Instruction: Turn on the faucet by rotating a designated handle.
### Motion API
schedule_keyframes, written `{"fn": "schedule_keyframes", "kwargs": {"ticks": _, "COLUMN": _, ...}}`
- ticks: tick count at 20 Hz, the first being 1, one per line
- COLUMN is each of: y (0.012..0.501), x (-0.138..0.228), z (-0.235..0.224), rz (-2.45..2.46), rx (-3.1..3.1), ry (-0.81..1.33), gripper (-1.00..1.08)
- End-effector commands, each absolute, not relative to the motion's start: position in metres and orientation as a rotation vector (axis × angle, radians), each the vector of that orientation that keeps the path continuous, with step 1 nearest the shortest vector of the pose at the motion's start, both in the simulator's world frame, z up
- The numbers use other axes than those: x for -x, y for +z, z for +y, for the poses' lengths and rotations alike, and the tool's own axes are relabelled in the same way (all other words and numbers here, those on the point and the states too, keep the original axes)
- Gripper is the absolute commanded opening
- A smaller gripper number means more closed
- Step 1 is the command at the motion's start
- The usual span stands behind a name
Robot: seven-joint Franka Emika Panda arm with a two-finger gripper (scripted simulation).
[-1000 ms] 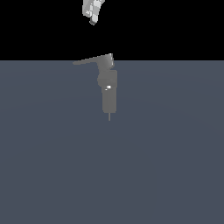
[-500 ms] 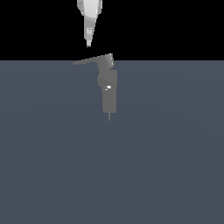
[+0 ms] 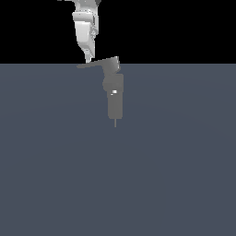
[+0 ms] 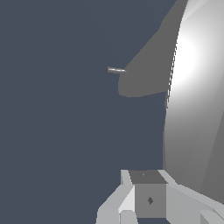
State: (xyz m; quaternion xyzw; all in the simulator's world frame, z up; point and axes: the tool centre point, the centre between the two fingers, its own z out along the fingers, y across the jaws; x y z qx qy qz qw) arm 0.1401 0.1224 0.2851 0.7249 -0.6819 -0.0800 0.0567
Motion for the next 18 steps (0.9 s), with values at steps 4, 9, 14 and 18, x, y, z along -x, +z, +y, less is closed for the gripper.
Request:
{"fn": "schedule_keyframes", "kwargs": {"ticks": 4, "y": 0.268, "x": -0.147, "z": 0.132, "rz": -2.105, "rx": -2.139, "ry": -0.219, "gripper": -1.0}}
{"fn": "schedule_keyframes", "kwargs": {"ticks": 9, "y": 0.263, "x": -0.148, "z": 0.135, "rz": -2.114, "rx": -2.123, "ry": -0.212, "gripper": -1.0}}
{"fn": "schedule_keyframes", "kwargs": {"ticks": 14, "y": 0.263, "x": -0.147, "z": 0.135, "rz": -2.113, "rx": -2.124, "ry": -0.213, "gripper": -1.0}}
{"fn": "schedule_keyframes", "kwargs": {"ticks": 18, "y": 0.264, "x": -0.141, "z": 0.136, "rz": -2.113, "rx": -2.124, "ry": -0.213, "gripper": -1.0}}
